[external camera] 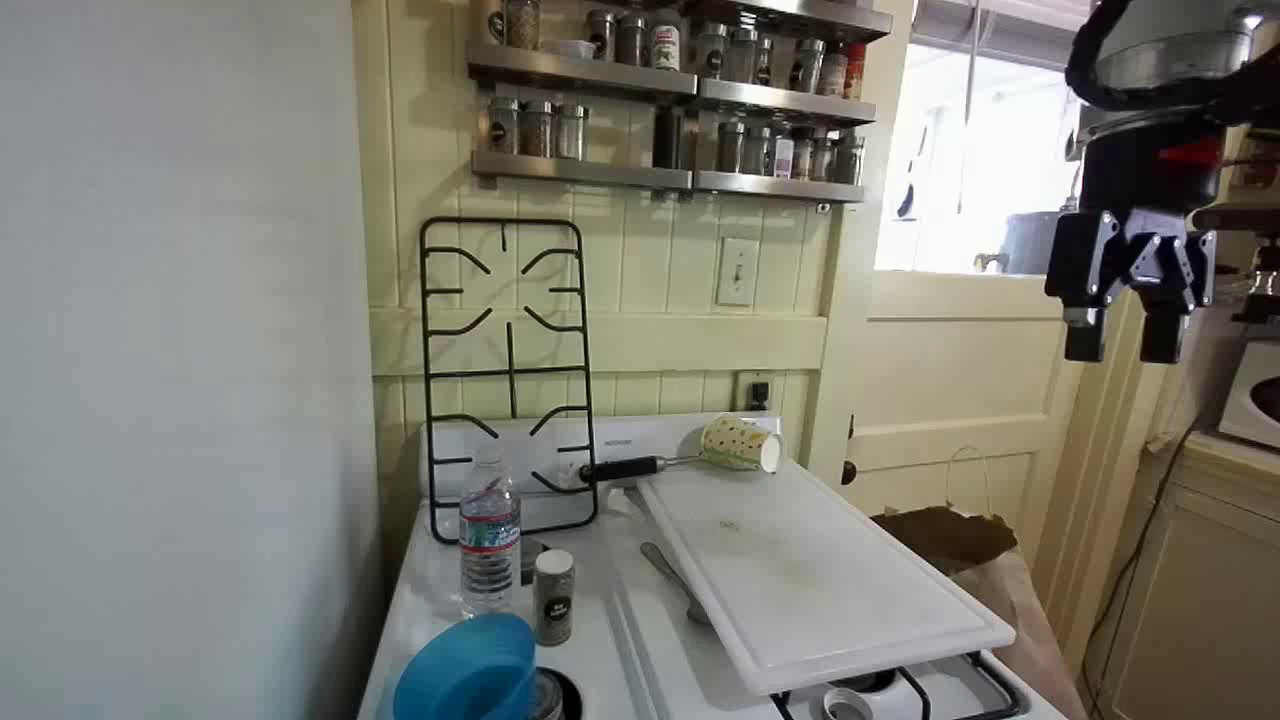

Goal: Put the coffee cup on the left side of the stovetop.

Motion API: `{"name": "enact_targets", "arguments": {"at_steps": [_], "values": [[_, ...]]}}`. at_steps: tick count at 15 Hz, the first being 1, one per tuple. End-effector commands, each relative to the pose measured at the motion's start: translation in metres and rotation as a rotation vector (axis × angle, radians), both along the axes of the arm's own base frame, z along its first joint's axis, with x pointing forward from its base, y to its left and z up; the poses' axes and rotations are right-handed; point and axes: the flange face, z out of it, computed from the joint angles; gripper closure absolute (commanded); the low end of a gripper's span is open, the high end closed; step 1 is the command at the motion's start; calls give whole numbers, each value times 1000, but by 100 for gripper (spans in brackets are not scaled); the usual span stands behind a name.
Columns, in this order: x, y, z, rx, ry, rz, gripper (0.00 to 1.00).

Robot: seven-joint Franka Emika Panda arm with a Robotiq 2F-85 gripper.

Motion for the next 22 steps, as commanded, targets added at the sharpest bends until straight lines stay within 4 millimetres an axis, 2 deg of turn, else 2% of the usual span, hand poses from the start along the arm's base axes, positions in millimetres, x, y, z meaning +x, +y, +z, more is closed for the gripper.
{"name": "enact_targets", "arguments": {"at_steps": [1,13,16,19,22], "values": [[0,0,1,0,1,0,0],[0,0,1,0,0,0,0],[23,-6,5,24,-37,-222,0],[63,-14,22,40,-140,-367,0],[110,-26,29,8,-230,-517,0]]}}
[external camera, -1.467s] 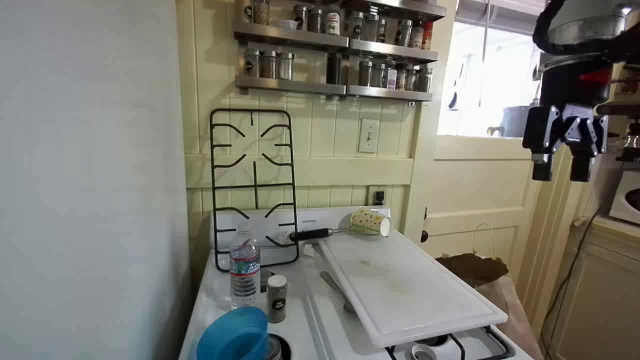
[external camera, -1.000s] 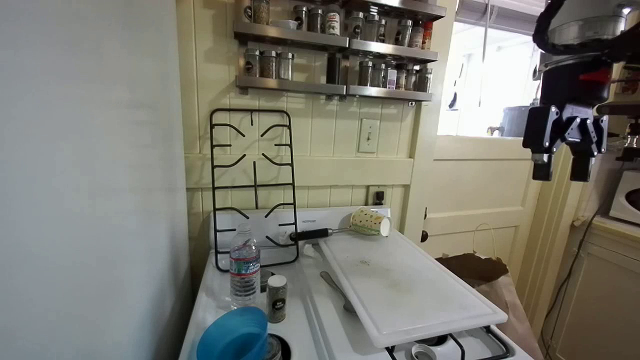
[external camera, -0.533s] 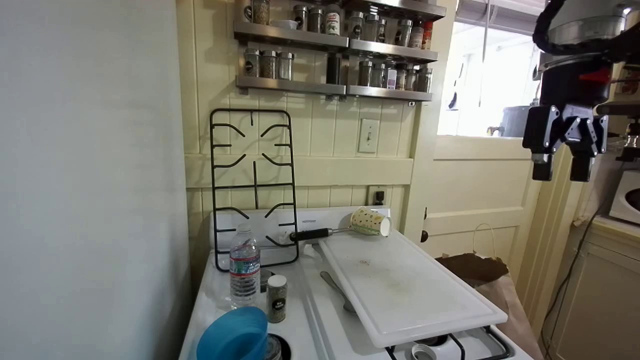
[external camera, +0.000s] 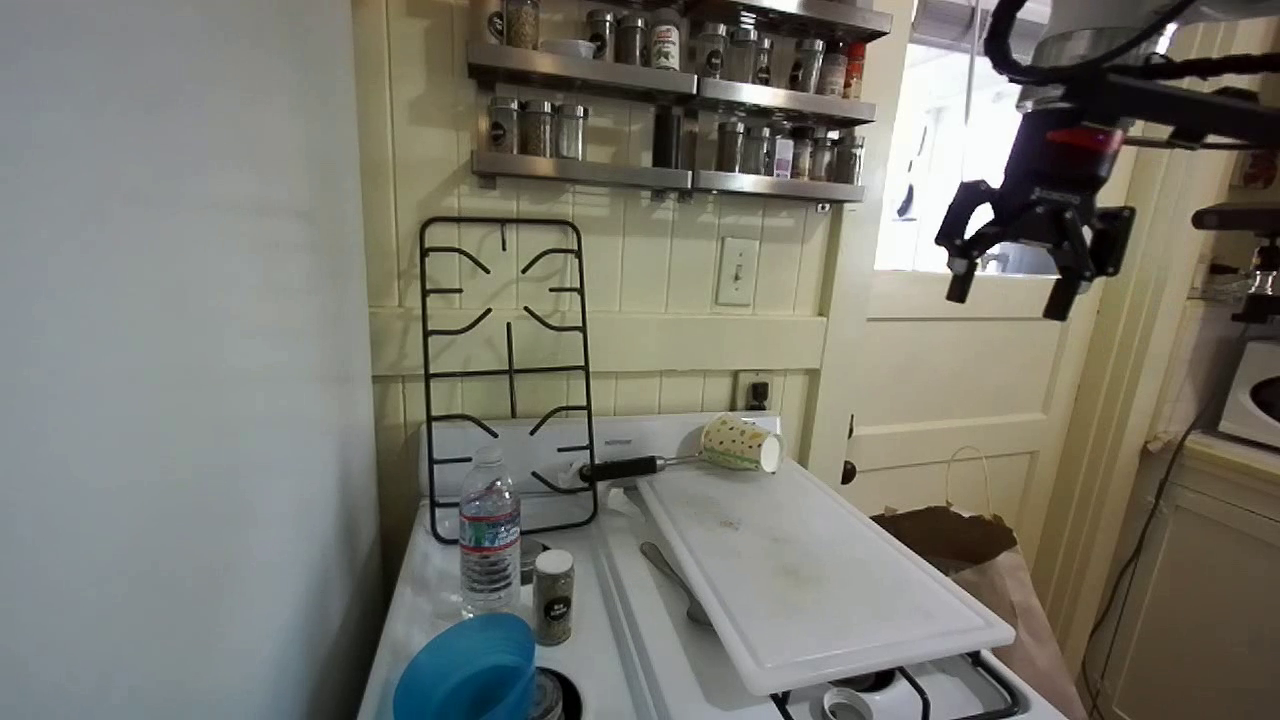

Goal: Put the coffee cup on the left side of the stovetop.

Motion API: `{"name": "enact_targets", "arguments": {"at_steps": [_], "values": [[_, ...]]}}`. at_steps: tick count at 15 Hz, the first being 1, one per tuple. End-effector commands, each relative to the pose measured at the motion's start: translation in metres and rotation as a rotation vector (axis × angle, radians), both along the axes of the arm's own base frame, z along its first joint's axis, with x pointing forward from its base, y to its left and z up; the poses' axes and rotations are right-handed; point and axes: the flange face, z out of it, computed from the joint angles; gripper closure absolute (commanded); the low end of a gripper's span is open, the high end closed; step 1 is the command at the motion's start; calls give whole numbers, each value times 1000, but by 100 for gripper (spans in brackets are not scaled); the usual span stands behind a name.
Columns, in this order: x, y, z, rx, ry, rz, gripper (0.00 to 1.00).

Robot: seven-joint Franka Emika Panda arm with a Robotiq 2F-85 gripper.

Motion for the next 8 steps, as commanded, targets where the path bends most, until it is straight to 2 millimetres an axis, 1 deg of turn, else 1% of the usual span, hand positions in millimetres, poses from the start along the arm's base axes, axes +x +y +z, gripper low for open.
{"name": "enact_targets", "arguments": {"at_steps": [1,2,4,5,6,7,8], "values": [[64,-14,0,-27,-41,-190,0],[77,-17,-3,-47,-42,-240,0],[97,-32,-12,-117,-32,-316,0],[101,-46,-18,-149,-31,-358,0],[103,-55,-21,-169,-5,-404,0],[93,-38,-17,-130,-25,-324,0],[97,-44,-23,-134,-10,-337,0]]}}
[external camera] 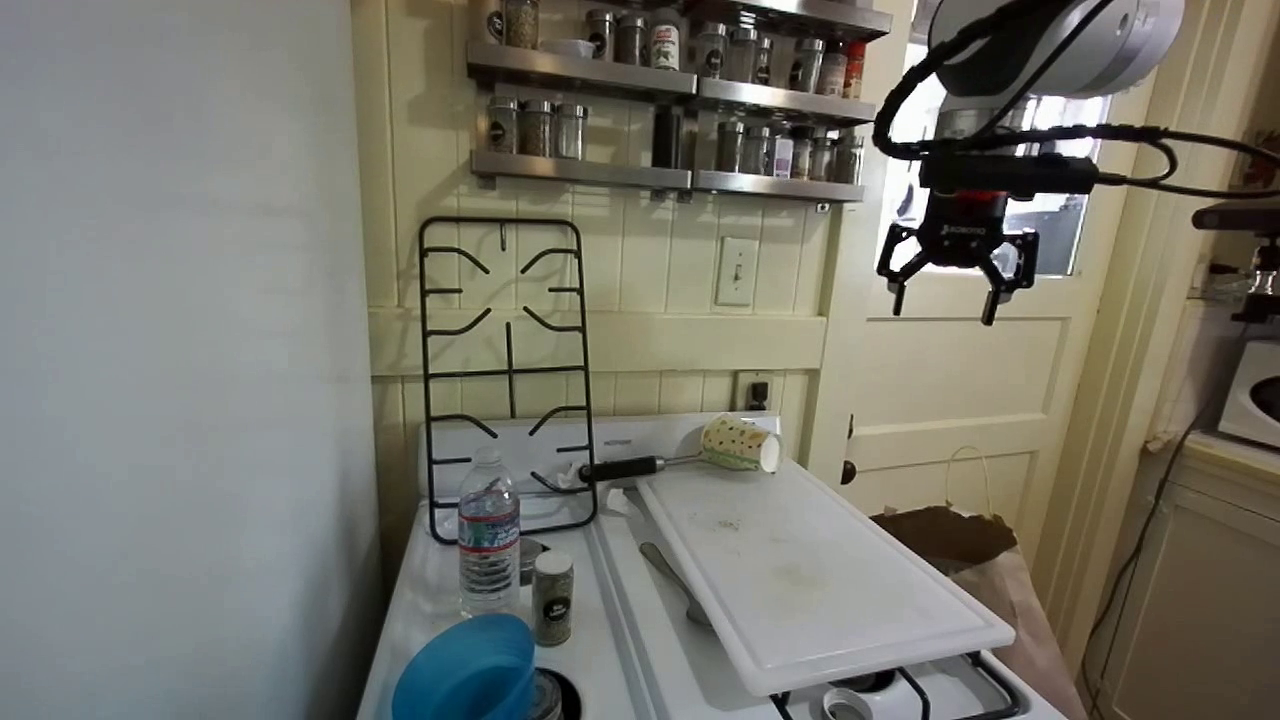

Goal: Put the coffee cup on the left side of the stovetop.

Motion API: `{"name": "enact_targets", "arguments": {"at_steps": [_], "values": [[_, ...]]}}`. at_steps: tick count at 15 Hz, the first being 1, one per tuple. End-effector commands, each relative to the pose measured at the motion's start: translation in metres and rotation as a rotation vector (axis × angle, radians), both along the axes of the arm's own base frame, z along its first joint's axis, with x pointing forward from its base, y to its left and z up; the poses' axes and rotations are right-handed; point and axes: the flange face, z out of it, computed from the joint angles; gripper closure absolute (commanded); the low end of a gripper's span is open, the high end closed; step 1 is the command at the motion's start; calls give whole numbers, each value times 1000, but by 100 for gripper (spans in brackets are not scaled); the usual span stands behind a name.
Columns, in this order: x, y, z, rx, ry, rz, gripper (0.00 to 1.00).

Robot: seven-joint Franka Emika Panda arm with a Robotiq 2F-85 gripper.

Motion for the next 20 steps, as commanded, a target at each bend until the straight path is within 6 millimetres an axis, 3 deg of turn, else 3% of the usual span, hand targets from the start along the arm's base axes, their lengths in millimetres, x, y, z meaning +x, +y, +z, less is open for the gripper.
{"name": "enact_targets", "arguments": {"at_steps": [1,3,5,8,11,14,17,19,20], "values": [[1,-1,-1,2,5,0,0],[1,1,2,0,-1,5,0],[-1,2,2,14,44,-158,0],[25,34,8,39,33,-315,0],[64,57,9,22,-7,-470,0],[106,66,-6,-36,-60,-613,0],[137,64,-35,-160,-98,-720,0],[150,61,-55,-263,-52,-783,0],[132,61,-43,-187,-68,-719,0]]}}
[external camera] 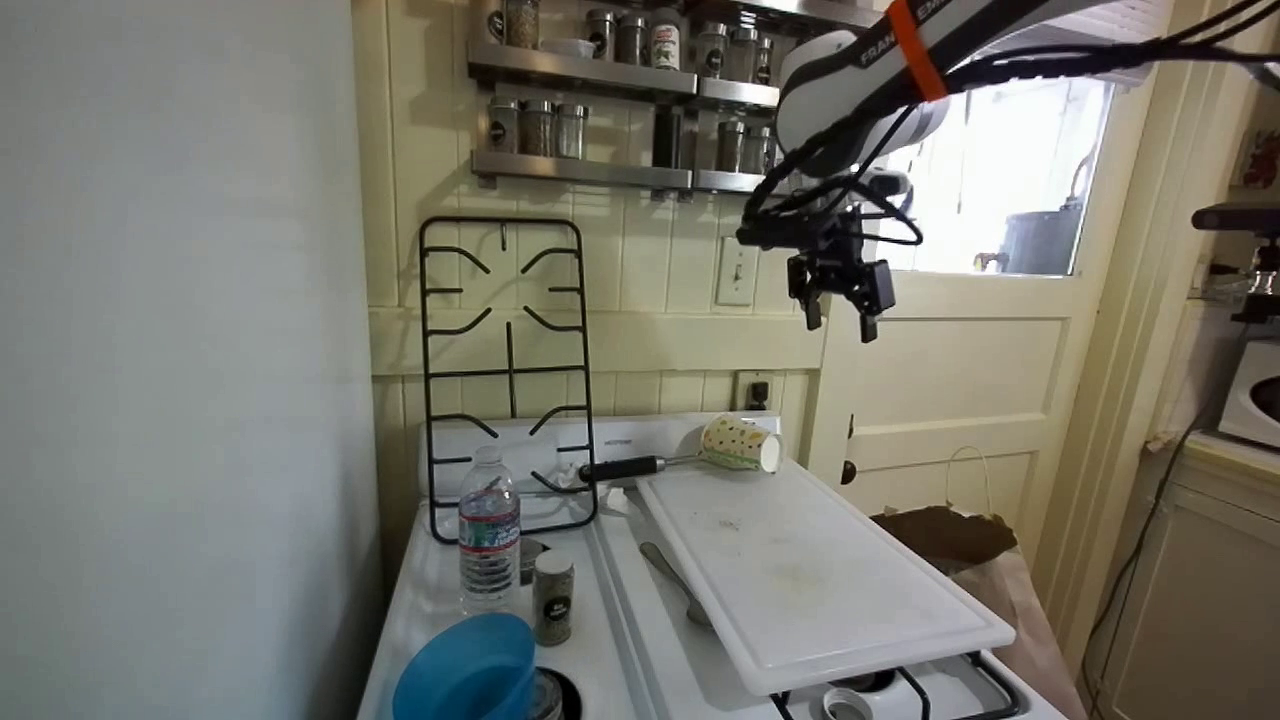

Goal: Put the coffee cup on the left side of the stovetop.

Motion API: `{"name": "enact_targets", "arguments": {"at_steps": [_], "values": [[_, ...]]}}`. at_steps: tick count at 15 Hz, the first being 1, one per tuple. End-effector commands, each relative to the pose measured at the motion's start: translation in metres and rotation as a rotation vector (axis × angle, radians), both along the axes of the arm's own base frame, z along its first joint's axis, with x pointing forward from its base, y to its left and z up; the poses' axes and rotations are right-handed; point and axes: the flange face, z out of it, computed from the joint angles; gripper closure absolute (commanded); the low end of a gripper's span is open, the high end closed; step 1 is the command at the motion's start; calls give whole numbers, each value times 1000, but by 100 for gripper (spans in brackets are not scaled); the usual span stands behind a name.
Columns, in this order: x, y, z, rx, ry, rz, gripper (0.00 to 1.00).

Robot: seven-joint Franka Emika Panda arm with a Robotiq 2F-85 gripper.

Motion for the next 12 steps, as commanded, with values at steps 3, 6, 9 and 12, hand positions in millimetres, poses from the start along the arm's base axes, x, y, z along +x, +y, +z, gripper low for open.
{"name": "enact_targets", "arguments": {"at_steps": [3,6,9,12], "values": [[16,-1,-18,-35,33,-38,0],[18,-2,-13,-38,29,-44,0],[41,20,-23,-48,-16,-29,0],[67,51,-38,-47,-71,3,0]]}}
